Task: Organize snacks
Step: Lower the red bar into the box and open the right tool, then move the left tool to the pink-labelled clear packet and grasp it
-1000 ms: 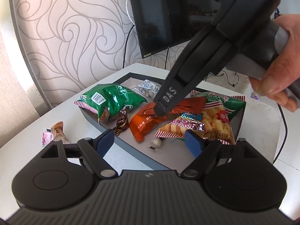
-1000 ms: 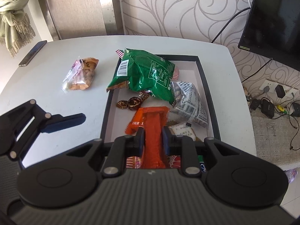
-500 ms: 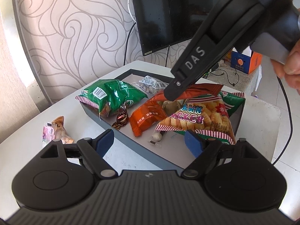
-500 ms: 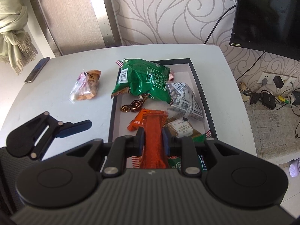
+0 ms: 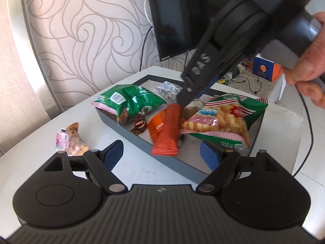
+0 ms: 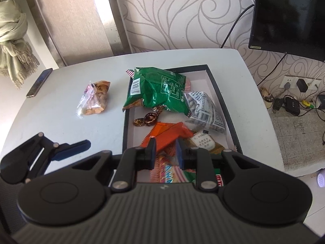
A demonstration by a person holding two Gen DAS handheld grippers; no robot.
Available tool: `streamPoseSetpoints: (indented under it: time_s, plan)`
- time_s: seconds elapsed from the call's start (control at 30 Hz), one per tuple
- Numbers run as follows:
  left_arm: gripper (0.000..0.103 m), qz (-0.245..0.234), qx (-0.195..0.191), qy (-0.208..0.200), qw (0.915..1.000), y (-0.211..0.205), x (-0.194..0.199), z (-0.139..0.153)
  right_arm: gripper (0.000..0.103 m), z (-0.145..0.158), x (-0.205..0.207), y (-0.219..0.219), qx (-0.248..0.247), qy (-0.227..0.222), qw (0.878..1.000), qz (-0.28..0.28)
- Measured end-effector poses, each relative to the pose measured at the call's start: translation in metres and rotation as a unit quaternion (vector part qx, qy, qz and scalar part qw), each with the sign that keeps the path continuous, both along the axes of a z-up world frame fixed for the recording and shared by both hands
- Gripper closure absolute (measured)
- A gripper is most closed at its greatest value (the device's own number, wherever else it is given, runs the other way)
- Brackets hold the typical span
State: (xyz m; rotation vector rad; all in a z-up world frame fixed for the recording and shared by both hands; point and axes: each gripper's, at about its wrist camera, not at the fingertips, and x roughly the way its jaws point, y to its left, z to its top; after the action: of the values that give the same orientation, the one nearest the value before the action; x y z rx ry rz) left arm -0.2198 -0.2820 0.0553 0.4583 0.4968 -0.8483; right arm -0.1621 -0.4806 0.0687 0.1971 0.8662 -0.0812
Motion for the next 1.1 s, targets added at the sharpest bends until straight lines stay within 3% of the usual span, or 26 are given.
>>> streamPoseSetpoints:
  time_s: [0.6,0.87,1.1]
  plan:
    - [0.016,0.064,-0.007,0.014,0.9978,0.027,0.035,-0.006,0.071,0.015,-0.022,0.037,0.046,-0.019,0.998,0.030]
    - [0.013,0.088,-0.006,0.020,0.9959,0.037,0.050,-0.009,0.059,0.012,-0.023,0.053,0.050,-0.011,0.998,0.042]
    - [0.008,0.109,-0.006,0.022,0.9938,0.041,0.061,-0.013,0.059,0.009,-0.026,0.057,0.052,0.003,0.998,0.044]
